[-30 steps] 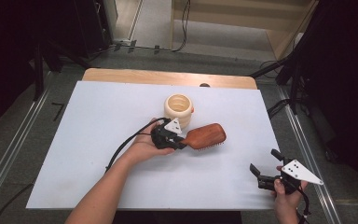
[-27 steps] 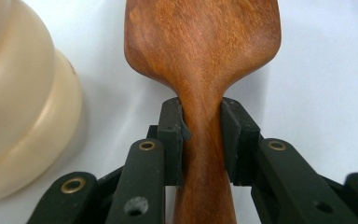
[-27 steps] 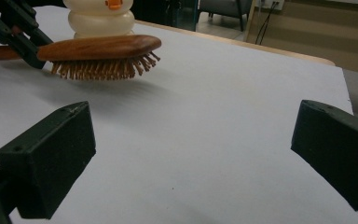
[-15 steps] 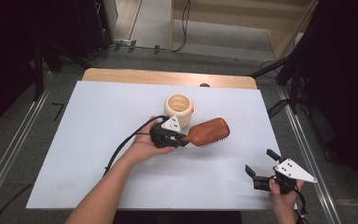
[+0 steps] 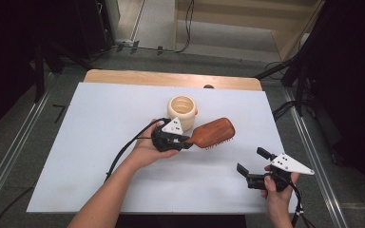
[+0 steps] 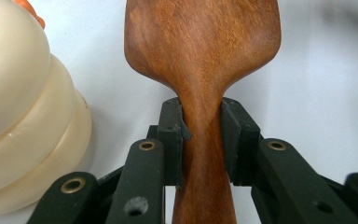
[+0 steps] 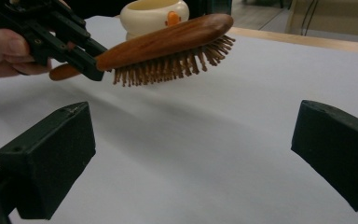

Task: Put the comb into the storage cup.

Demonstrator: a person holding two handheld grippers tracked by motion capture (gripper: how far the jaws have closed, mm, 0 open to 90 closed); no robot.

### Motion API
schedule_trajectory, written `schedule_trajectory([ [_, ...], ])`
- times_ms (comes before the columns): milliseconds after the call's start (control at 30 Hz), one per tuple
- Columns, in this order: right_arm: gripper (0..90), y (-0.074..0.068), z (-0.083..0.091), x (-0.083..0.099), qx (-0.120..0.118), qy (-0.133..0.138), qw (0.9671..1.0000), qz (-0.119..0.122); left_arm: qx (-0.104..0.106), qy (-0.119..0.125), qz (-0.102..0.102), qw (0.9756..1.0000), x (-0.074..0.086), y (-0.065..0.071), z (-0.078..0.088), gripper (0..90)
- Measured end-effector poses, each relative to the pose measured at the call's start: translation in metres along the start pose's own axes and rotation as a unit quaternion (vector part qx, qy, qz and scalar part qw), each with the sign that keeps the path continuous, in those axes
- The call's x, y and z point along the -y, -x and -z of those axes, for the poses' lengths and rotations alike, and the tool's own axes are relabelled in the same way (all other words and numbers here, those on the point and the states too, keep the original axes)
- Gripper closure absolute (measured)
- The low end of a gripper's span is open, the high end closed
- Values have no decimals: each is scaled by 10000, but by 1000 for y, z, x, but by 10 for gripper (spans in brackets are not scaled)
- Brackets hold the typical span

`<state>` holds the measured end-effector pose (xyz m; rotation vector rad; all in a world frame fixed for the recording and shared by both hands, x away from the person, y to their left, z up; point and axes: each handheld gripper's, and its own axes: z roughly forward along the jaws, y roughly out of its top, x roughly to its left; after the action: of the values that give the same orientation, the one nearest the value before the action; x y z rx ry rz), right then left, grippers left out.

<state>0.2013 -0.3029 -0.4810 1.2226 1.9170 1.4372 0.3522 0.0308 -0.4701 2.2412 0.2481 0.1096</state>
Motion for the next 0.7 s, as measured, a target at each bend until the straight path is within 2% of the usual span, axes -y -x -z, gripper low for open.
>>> schedule_trajectory([
  [167,0,-6,-9,-11,-125,31,9995,-301,-72,176,41,9998,0,4,5,718],
  [300,0,-15,-22,-23,-302,39,9982,-510,-137,239,-12,9996,-1,8,9,718],
  [400,0,-18,-29,-28,-341,47,9978,-558,-191,307,-51,9993,-1,12,12,718],
  [600,0,-28,-51,-40,-332,-63,9954,-902,-268,429,-60,9987,3,18,16,718],
  [700,0,-29,-56,-41,-365,-52,9942,-1006,-315,513,-42,9982,5,20,18,718],
])
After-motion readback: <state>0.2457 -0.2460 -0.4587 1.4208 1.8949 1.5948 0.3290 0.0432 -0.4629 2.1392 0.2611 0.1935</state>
